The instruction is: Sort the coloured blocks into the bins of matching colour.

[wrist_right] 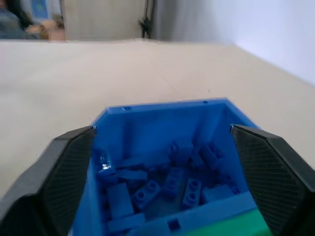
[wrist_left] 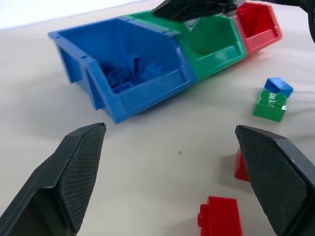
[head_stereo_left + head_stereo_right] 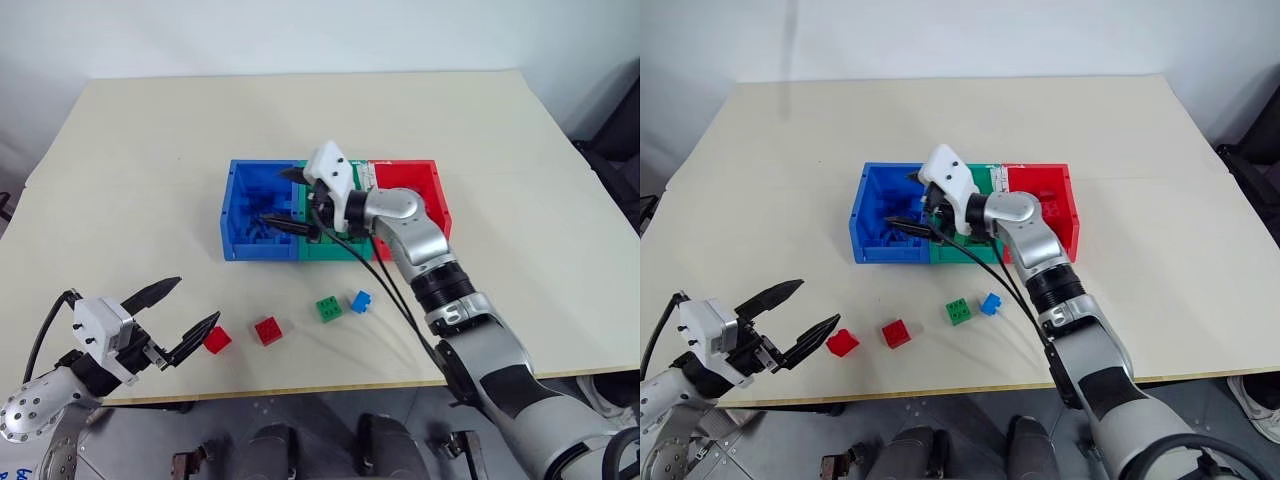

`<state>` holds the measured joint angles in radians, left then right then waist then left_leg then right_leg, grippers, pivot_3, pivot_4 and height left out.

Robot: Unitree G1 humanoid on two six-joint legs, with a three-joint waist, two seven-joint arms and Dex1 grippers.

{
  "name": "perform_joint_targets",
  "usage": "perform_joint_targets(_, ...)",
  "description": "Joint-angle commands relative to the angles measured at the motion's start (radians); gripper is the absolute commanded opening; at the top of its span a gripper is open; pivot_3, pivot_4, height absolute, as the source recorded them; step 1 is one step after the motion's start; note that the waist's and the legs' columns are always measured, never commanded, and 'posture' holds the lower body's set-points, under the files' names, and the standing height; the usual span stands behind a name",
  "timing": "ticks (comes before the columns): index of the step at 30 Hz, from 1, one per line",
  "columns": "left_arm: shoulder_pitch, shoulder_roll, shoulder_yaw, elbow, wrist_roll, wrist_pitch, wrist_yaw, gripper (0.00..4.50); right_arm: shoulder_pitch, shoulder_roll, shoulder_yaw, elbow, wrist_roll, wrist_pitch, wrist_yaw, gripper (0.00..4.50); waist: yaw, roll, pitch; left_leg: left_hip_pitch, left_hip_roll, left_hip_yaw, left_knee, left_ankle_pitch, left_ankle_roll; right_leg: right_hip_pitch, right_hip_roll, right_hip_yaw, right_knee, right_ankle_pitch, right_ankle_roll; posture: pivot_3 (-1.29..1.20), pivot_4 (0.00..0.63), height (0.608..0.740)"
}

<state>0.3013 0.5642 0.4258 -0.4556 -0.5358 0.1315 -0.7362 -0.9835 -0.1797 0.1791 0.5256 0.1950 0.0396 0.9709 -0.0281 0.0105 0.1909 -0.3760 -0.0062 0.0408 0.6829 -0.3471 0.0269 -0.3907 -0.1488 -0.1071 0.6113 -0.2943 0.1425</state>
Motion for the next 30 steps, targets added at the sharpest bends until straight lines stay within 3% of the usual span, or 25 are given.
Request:
perform_joint_targets(1,-0.059,0.039,-0.054,-0.009,0.022,0.002,-0.03,4.5,0.143,-0.128,-0.059,-0.205,0.115,-0.007,0.19,4.46,0.009,-0.001,0.0,0.0,0.0,-0.001,0.0,0.0,0.0,0.0,0.0,0.0,0.0,0.0,0.0,0.0,0.15,0.74)
perform_joint_targets(4,-0.117,0.071,-0.113,0.016,0.035,0.012,-0.07,4.5,0.3,-0.256,-0.1,-0.319,0.176,-0.035,0.314,4.46,0.02,-0.001,-0.001,0.0,-0.001,0.001,0.0,-0.001,0.001,0.001,0.0,0.0,-0.001,0.0,0.0,0.0,0.15,0.74)
perform_joint_targets(7,-0.196,0.102,-0.188,0.065,0.083,-0.014,-0.121,4.5,0.47,-0.392,-0.199,-0.364,0.198,-0.054,0.342,4.46,0.025,0.0,0.0,0.0,0.0,0.004,0.0,-0.001,0.001,0.0,0.0,0.0,-0.003,0.0,0.0,0.0,0.15,0.74)
perform_joint_targets(14,-0.32,0.114,-0.277,0.146,0.084,-0.008,-0.202,4.5,0.706,-0.577,-0.358,-0.278,0.211,-0.163,0.42,4.46,0.027,-0.001,0.0,0.003,0.003,0.014,0.0,-0.001,0.001,0.001,0.001,0.0,-0.005,0.0,0.001,0.0,0.15,0.74)
perform_joint_targets(19,-0.386,0.129,-0.258,0.212,0.051,-0.013,-0.26,4.5,0.721,-0.589,-0.357,-0.252,0.205,-0.178,0.406,4.46,0.024,-0.001,0.0,0.007,0.005,0.019,0.001,0.0,0.001,0.001,0.0,0.001,-0.004,0.0,0.001,0.0,0.15,0.74)
perform_joint_targets(26,-0.328,0.157,-0.204,0.246,0.052,-0.032,-0.307,4.5,0.602,-0.529,-0.15,-0.353,0.164,-0.04,0.443,4.46,0.023,-0.001,0.0,0.006,0.006,0.019,0.001,0.0,0.001,0.0,0.0,0.002,-0.003,0.0,0.001,0.0,0.15,0.74)
perform_joint_targets(30,-0.257,0.164,-0.16,0.217,0.057,-0.048,-0.303,4.5,0.449,-0.449,-0.026,-0.26,0.075,0.029,0.404,4.46,0.025,-0.001,0.0,0.005,0.005,0.018,0.001,0.0,0.001,0.0,0.0,0.002,-0.004,0.0,0.001,0.0,0.15,0.74)
